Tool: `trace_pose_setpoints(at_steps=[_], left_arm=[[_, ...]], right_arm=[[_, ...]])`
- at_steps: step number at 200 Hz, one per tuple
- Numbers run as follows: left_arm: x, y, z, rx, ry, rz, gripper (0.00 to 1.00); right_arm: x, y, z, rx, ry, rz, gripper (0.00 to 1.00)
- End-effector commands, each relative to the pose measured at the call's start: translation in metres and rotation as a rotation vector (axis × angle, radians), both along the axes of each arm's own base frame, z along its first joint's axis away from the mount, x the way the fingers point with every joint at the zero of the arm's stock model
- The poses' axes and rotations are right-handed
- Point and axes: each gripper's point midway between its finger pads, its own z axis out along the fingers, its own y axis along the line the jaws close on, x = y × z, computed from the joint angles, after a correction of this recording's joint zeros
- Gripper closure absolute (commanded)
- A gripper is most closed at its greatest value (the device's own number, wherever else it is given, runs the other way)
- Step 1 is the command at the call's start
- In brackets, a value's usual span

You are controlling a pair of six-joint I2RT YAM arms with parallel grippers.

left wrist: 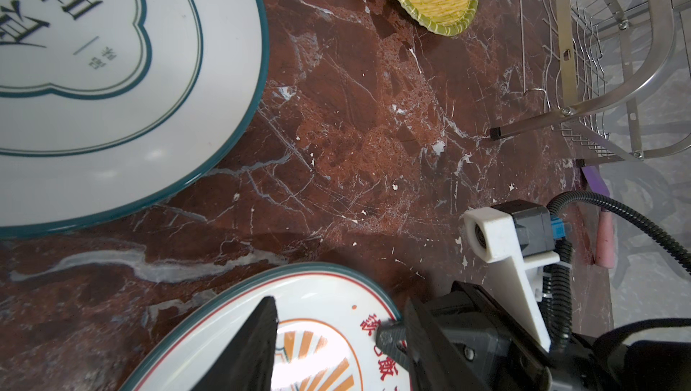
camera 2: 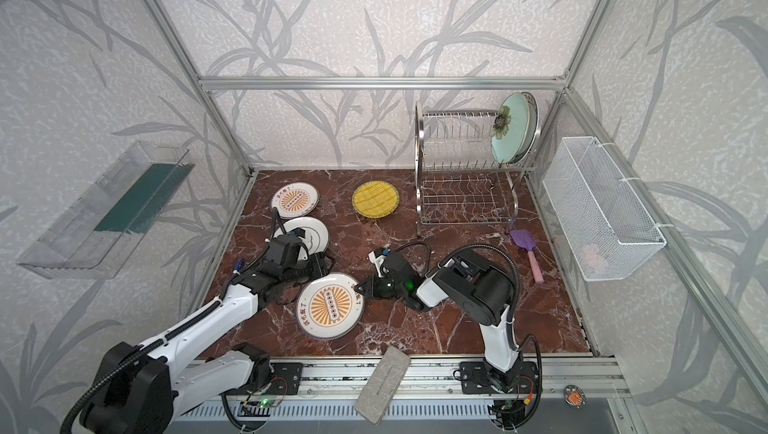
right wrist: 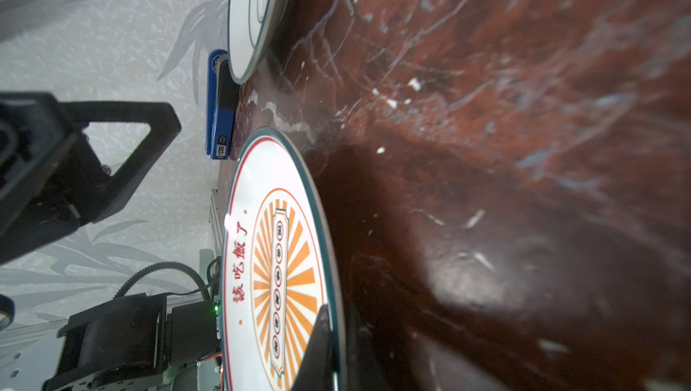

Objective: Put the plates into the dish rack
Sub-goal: 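Lower the right gripper onto the orange sunburst plate's edge and grip it, then tilt the orange sunburst plate up on edge with the right gripper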

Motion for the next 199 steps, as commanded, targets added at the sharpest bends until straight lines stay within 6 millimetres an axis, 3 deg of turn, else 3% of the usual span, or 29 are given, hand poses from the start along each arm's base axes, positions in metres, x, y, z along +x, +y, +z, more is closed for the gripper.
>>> trace_pose_setpoints(at_steps=[1,140,148,199], left_arm=[[0.005,0.001,0.005,0.011,-0.009,0.015,0.47],[0.006,0.000,0.010,-0.011,-0.034,0.019,0.47],[0.007,-0.003,0.010,-0.024,-0.038,0.014,0.47],[0.009,-0.015,0.008,-0.074,-0.040,-0.032,0.51]], right_arm=[[0.009,-0.005,0.010,0.054,-0.017,-0.023,0.95],[0.060,-0.080,0.060,0.081,-0.129,-0.211,1.00],[0.061,-0.082,0.072,0.088,-0.153,-0.215,1.00],[0.063,-0.089,0.093,0.082,-0.213,-0.223,1.00]])
